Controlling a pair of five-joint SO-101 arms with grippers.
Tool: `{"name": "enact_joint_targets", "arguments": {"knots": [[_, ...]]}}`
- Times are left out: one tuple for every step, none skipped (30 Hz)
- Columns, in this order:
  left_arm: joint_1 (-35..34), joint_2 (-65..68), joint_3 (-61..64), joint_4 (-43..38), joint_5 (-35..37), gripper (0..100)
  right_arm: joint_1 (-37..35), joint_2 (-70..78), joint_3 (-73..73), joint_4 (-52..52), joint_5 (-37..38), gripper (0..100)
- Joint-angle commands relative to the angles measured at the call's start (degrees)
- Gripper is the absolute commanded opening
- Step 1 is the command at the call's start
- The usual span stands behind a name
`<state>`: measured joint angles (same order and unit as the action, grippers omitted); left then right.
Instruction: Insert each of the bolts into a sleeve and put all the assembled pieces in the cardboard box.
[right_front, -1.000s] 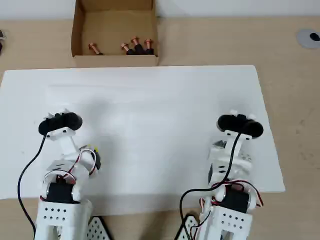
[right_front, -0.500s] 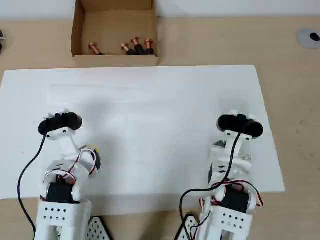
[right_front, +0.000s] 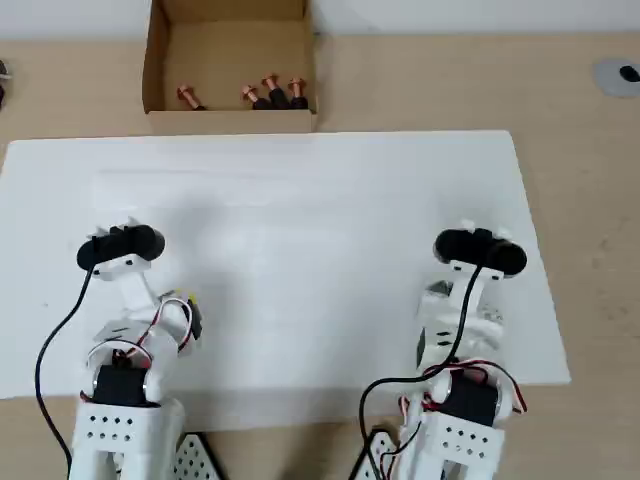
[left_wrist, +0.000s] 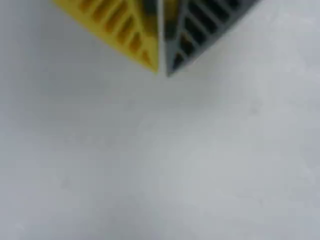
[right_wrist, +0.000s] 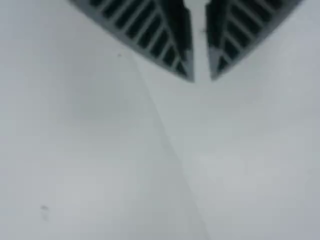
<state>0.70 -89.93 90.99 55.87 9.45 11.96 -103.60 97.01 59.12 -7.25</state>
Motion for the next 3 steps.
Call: {"name": "enact_joint_targets", "arguments": {"knots": [[-0.26, -0.48, -0.26, -0.79, 0.18, 1, 0.66, -4.62, -0.13, 0.18, -0.53, 2.3], [-0.26, -0.48, -0.26, -0.79, 0.18, 1, 0.66, -4.62, -0.13, 0.18, -0.53, 2.3], [-0.26, -0.48, -0.26, -0.79, 0.18, 1, 0.66, -4.62, -0.13, 0.18, -0.53, 2.3]]}}
